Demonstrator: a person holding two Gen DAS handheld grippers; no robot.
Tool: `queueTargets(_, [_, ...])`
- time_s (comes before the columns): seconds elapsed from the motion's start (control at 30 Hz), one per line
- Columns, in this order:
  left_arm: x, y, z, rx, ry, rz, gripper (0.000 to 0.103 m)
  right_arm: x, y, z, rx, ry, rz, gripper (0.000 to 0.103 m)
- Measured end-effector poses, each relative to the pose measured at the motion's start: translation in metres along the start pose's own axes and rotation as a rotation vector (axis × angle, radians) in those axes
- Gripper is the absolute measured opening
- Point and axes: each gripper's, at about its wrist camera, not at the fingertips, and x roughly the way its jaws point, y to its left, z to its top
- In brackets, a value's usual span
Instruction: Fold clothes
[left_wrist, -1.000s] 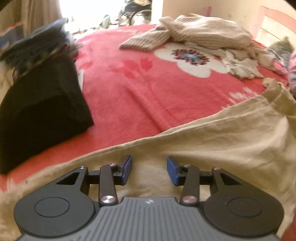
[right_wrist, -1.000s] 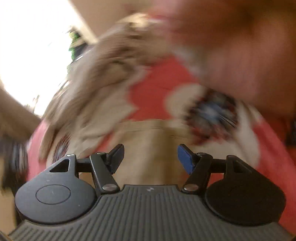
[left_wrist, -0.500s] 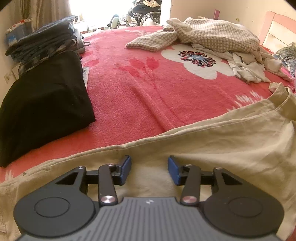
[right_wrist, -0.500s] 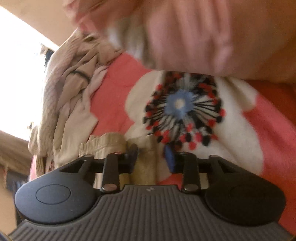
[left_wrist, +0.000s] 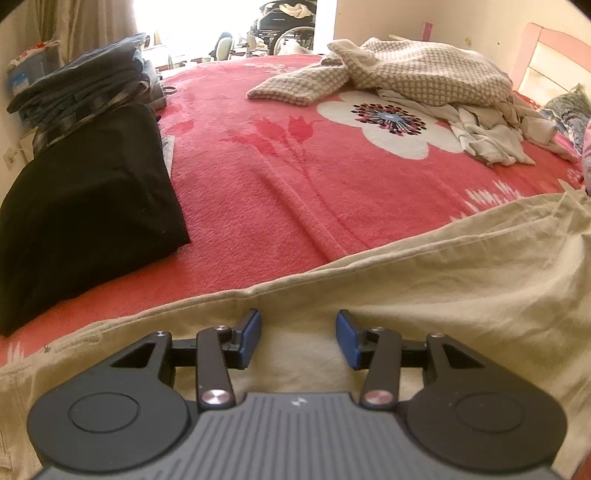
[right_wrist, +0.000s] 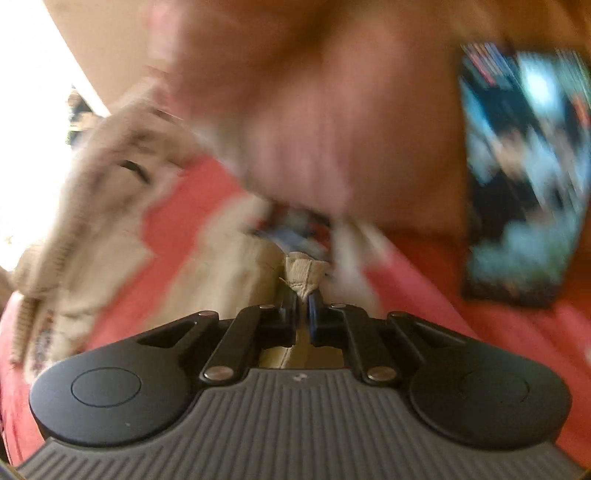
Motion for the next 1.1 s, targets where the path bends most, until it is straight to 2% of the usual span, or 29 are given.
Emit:
queueTargets(0.17, [0.0, 0.001, 0.001, -0.003, 0.001, 0.002, 0.047, 0.015, -0.007, -0.01, 0.018, 0.004, -0.045, 0.006])
queueTargets(0.27, [0.0, -0.001, -0.001, -0.003, -0.004, 0.009, 0.047, 0.016, -0.01, -0.003, 0.011, 0.032, -0.054, 0.011])
queueTargets(0.33, [0.0, 0.0, -0.002, 0.001, -0.006, 0.009, 0.047, 0.001, -0.006, -0.001, -0.039, 0.0, -0.086, 0.023])
queueTargets(0.4, [0.0, 0.0, -0.001, 0.0, -0.005, 0.009, 0.047, -0.024, -0.003, 0.001, -0.083, -0.069, -0.103, 0.026])
queueTargets(0.5, [0.001, 0.0, 0.0, -0.001, -0.002, 0.012, 0.047, -0.045, -0.008, 0.004, -0.048, -0.096, -0.019, 0.03])
queueTargets(0.6, [0.001, -0.001, 0.0, 0.001, -0.003, 0.016, 0.047, -0.038, -0.009, 0.005, 0.001, 0.005, 0.08, 0.033])
queueTargets(0.7, [0.001, -0.002, 0.0, -0.001, -0.004, 0.018, 0.047, -0.012, -0.004, 0.005, 0.053, 0.095, 0.107, 0.033])
queueTargets(0.77, [0.001, -0.002, -0.001, 0.0, -0.004, 0.019, 0.047, 0.0, 0.001, 0.004, 0.053, 0.137, 0.118, 0.026])
queueTargets(0.8, [0.001, -0.002, -0.001, 0.0, -0.002, 0.021, 0.047, 0.0, 0.008, 0.004, 0.037, 0.132, 0.135, 0.014])
queueTargets(0.97, [0.002, -0.002, 0.001, 0.0, -0.001, 0.022, 0.048, -0.011, 0.061, 0.011, -0.145, 0.086, 0.237, 0.014])
queueTargets(1.07, [0.002, -0.003, 0.0, 0.001, -0.003, 0.021, 0.048, -0.002, 0.079, 0.012, -0.192, 0.154, 0.368, 0.019])
queueTargets(1.1, [0.002, -0.003, 0.0, 0.001, -0.004, 0.02, 0.048, 0.004, 0.081, 0.015, -0.192, 0.179, 0.399, 0.025])
